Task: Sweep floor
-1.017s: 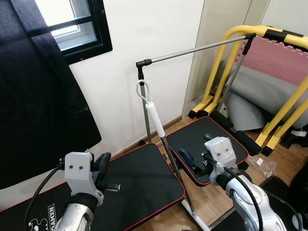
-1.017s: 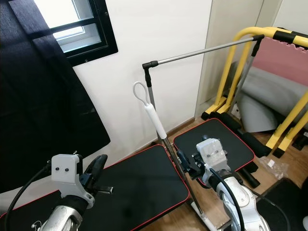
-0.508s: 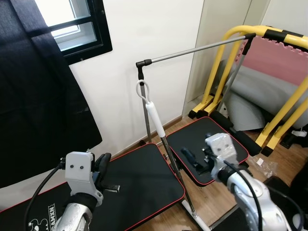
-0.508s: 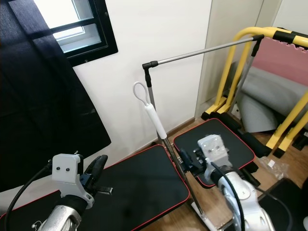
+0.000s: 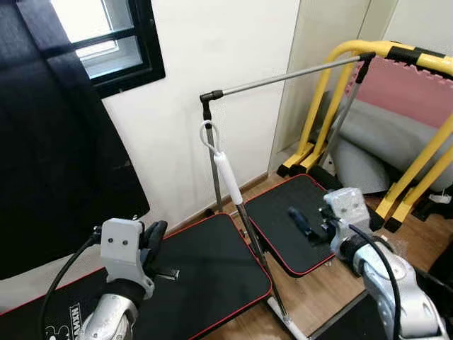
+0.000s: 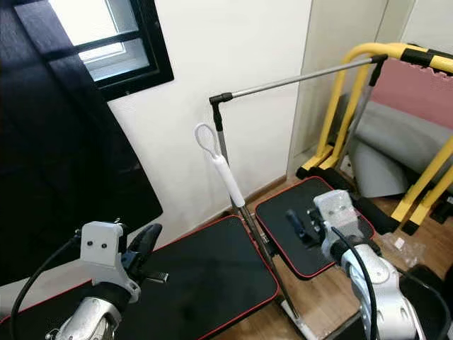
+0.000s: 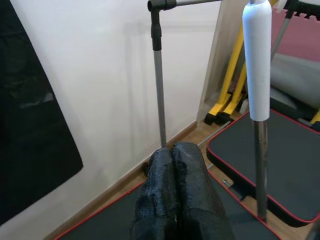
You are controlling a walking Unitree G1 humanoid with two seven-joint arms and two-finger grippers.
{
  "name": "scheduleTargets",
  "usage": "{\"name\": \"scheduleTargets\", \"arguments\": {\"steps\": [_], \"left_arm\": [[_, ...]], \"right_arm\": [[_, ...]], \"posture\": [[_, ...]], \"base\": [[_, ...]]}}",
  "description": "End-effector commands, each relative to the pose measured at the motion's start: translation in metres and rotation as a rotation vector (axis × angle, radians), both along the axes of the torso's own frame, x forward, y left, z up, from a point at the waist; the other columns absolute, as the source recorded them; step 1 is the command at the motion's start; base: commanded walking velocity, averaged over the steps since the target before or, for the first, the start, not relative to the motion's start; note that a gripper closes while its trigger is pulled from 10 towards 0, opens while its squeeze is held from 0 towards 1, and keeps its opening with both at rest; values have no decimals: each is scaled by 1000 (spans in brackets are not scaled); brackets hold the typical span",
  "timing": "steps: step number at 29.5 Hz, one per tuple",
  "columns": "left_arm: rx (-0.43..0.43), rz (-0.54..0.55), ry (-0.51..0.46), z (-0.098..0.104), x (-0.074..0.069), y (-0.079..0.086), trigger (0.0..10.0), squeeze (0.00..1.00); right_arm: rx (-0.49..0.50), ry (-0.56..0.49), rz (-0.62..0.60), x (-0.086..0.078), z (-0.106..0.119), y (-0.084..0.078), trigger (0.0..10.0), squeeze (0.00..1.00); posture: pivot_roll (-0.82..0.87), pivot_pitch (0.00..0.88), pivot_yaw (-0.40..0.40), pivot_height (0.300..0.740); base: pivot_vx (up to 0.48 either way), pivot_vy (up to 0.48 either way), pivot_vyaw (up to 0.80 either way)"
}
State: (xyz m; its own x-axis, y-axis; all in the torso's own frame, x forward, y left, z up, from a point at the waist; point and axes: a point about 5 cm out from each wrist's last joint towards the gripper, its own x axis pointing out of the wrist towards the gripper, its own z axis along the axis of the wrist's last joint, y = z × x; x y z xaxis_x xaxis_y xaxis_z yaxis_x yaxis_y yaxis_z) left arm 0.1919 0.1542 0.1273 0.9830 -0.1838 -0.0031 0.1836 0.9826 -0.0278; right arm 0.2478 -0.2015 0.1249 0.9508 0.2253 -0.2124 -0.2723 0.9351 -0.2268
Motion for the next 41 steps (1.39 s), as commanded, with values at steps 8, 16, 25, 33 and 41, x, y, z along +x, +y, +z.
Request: {"name": "scheduleTargets", "arguments": {"steps": [8,16,25,33,41], "left_arm": [[-14,-80,25,-5,-1,-3,10000,0],[-30,-89,31,-6,-1,-4,10000,0],[-48,-108,42,-9,-2,-6,10000,0],[-65,-117,43,-9,-2,-8,10000,0],[-65,-115,40,-8,0,-8,10000,0]], "right_arm": [[-46,-17,19,1,7,-13,10000,0],[46,1,139,-3,8,4,10000,0],[139,74,297,-27,-9,37,10000,0],[151,81,304,-26,-11,36,10000,0],[146,84,308,-26,-10,36,10000,0]], "posture": [[-158,61,-3,740],[-162,54,-5,740],[-163,32,-11,740],[-165,36,-10,740],[-163,40,-11,740]], "base": [[0,0,0],[0,0,0],[0,0,0],[0,0,0],[0,0,0]]}}
